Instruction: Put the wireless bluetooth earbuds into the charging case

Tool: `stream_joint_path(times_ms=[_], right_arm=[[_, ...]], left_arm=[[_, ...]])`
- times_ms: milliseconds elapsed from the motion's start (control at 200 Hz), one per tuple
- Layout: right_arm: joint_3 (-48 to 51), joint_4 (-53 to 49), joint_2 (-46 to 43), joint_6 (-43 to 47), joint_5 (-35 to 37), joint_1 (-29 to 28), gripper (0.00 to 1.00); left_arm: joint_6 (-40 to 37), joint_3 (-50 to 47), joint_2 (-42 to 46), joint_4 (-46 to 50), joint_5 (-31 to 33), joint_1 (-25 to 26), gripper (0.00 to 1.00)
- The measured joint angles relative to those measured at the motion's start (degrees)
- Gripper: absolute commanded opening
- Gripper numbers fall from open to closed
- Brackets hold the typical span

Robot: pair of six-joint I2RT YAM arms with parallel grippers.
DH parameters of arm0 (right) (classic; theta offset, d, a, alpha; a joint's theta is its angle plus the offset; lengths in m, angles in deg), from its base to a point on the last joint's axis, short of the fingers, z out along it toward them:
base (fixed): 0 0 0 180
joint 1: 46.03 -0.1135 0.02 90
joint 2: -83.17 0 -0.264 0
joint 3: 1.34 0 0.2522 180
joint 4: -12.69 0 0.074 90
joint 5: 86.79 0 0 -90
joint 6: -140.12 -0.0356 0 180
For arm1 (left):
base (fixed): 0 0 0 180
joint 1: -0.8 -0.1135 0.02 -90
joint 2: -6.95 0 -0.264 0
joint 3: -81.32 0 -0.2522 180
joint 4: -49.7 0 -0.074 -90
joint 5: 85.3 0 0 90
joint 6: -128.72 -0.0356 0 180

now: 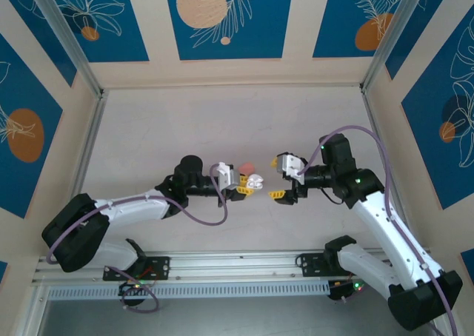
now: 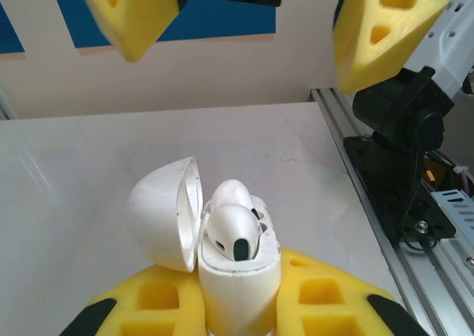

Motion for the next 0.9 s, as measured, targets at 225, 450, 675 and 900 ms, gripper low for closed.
stream_joint_path(times_ms=[225,450,675,900], right_arm=[[-1.6,-1.6,4.0,6.1,5.9,-6.4,0.80],[-3.6,-1.7,9.0,8.1,9.9,-10.1,0.77],[-3.7,-1.1,11.5,8.5,12.0,-11.8,0.75],[-3.8,-0.5,12.7,8.5,12.3,-12.6,0.67]], left_arm=[[-2.1,0.5,0.5,4.0,0.0,0.0,0.13],[-2.4,0.8,0.5,5.0,0.1,0.3,0.14],[-2.4,0.8,0.5,5.3,0.1,0.3,0.14],[-2.4,0.8,0.5,5.2,0.2,0.3,0.14]])
